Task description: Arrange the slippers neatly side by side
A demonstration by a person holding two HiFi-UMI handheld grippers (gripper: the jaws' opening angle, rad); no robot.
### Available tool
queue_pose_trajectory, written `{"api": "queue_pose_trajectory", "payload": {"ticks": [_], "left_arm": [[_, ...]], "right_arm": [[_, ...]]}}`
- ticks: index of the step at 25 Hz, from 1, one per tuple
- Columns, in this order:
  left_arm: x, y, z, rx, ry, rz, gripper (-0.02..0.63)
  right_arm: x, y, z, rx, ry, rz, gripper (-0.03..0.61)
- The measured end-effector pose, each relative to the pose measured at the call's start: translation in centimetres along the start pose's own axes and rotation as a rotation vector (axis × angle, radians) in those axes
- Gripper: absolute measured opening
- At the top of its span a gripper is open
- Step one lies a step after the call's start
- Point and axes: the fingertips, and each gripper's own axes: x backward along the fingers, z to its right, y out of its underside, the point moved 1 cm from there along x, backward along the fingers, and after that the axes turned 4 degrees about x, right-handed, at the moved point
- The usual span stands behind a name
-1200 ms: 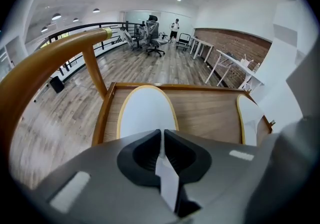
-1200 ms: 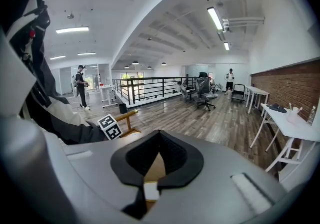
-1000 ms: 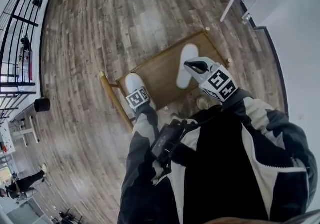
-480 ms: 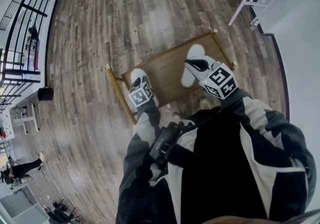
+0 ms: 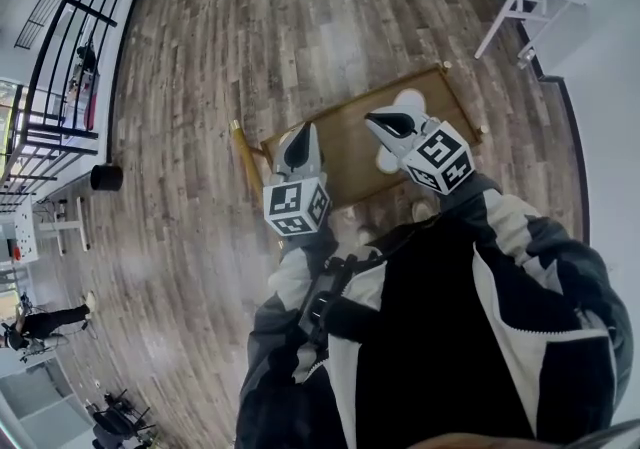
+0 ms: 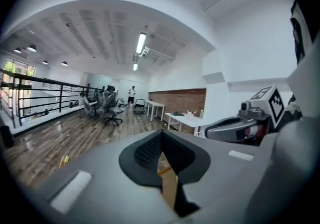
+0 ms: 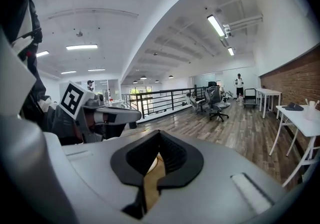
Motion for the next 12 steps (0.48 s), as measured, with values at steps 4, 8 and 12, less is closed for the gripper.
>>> {"api": "queue_pose_trajectory", "payload": {"ticks": [4,8,12], "left_arm": [[1.5,-2.9,2.3,-0.098,0.085,0.064,0.018],[2.4,-3.4,3.4,-0.177,0.112,0.075,0.018],[2.6,-3.4,3.6,-0.181,0.124,0.08,0.018]], "right_arm": [[-0.2,-2.2,-1.2,0.053,-0.004,0.05,0.003],[0.1,-3.6,-2.0,0.071,-0.002,0.087,0.005],[0.3,-4.0,-2.3,0.08,0.012,0.095,0.005]]}}
